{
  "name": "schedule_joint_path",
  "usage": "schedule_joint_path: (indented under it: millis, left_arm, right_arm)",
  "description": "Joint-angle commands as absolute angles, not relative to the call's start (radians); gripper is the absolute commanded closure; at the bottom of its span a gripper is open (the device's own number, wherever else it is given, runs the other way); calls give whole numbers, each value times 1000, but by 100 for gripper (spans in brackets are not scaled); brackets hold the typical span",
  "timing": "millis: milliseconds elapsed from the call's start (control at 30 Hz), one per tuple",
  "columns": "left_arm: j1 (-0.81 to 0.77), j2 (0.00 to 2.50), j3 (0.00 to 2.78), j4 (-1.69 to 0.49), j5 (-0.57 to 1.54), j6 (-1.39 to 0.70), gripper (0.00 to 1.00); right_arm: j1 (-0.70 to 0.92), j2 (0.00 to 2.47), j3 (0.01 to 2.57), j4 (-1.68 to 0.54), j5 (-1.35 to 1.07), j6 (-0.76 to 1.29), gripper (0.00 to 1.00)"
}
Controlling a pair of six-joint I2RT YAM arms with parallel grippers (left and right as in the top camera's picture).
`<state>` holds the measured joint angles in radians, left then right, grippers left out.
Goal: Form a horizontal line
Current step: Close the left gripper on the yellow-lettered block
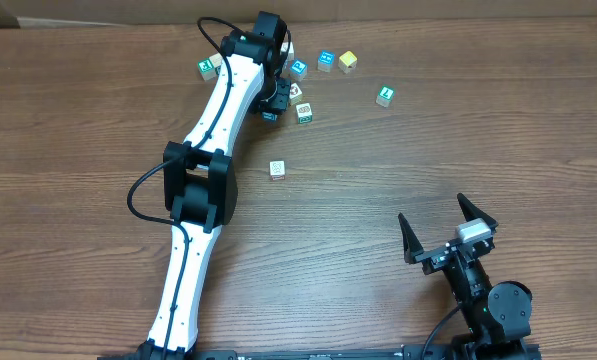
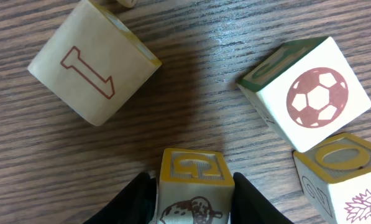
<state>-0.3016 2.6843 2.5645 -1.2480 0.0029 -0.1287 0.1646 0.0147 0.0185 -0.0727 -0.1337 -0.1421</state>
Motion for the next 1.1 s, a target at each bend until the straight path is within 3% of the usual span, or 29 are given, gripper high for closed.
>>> schedule_joint_path:
  millis: [0,367,1067]
  left_arm:
    - [-310,2672,2557,-1245,-11,-135,65]
    - [-310,2672,2557,-1225,-11,-135,57]
    - [-311,2668,2557,-1233,-11,-135,69]
  right_arm:
    - [169,3,8,-70,-136,-143,0]
    - [169,3,8,-70,-136,-143,0]
    - [169,3,8,-70,-136,-143,0]
